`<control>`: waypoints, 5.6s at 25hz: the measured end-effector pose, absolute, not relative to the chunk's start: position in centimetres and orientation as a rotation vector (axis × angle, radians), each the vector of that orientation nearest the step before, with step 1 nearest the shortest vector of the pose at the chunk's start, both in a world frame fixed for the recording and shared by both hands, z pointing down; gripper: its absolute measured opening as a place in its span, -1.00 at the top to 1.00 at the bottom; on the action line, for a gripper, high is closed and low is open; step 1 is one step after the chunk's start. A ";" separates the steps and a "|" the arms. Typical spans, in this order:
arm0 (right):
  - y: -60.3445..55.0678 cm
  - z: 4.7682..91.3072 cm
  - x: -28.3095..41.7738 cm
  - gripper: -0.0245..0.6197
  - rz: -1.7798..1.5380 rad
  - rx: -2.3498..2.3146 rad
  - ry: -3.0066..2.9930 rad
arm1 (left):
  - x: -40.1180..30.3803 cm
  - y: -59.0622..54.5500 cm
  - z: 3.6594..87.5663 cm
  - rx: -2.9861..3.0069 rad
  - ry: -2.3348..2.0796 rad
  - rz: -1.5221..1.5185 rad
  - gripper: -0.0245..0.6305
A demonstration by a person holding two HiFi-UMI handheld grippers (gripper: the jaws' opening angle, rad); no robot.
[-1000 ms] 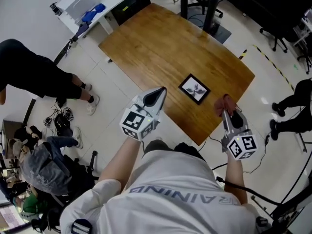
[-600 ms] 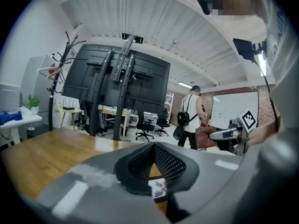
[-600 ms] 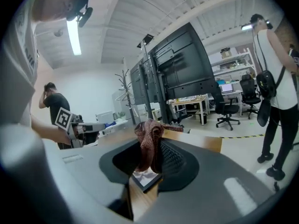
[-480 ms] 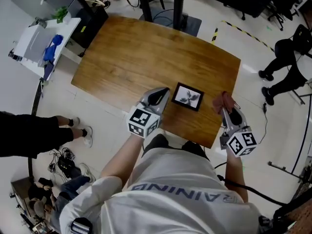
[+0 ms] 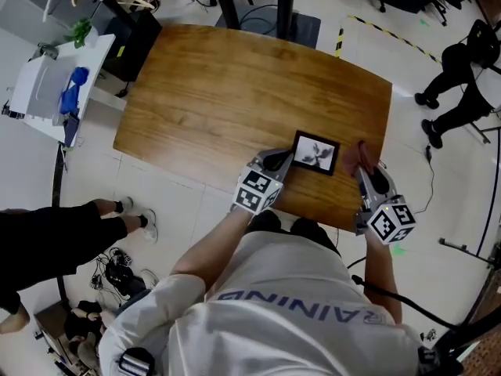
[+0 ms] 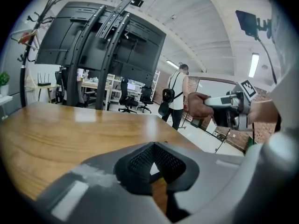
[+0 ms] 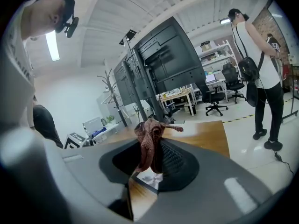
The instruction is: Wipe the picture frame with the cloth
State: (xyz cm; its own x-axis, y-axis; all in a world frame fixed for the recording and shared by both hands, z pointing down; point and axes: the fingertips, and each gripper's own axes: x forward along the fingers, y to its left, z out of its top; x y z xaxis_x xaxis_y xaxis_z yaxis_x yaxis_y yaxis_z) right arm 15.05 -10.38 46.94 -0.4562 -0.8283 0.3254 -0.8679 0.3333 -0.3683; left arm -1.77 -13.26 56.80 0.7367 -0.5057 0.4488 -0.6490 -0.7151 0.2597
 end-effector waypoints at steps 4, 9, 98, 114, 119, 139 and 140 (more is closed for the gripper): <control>-11.0 48.0 14.0 0.59 0.793 1.568 -2.496 | -1.1 -13.2 60.4 2.512 -0.831 0.597 0.92; -11.4 48.9 12.8 0.59 0.809 1.519 -2.500 | -0.5 -12.5 64.5 2.467 -0.779 0.730 0.92; -13.8 65.1 8.9 0.58 1.504 1.207 -2.122 | -0.2 -12.4 66.7 2.288 -0.789 0.760 0.91; -11.6 64.9 13.6 0.58 1.489 1.309 -2.117 | -0.4 -12.5 66.6 2.287 -0.793 0.714 0.91; -11.8 64.9 13.4 0.58 1.477 1.322 -2.123 | -0.4 -13.9 66.1 2.317 -0.737 0.737 0.91; -12.0 63.4 11.2 0.58 1.501 1.252 -2.194 | 2.1 -21.0 65.8 2.311 -0.634 0.766 0.91; -12.0 62.9 10.1 0.58 1.503 1.200 -2.226 | 2.0 -21.1 65.7 2.312 -0.633 0.765 0.91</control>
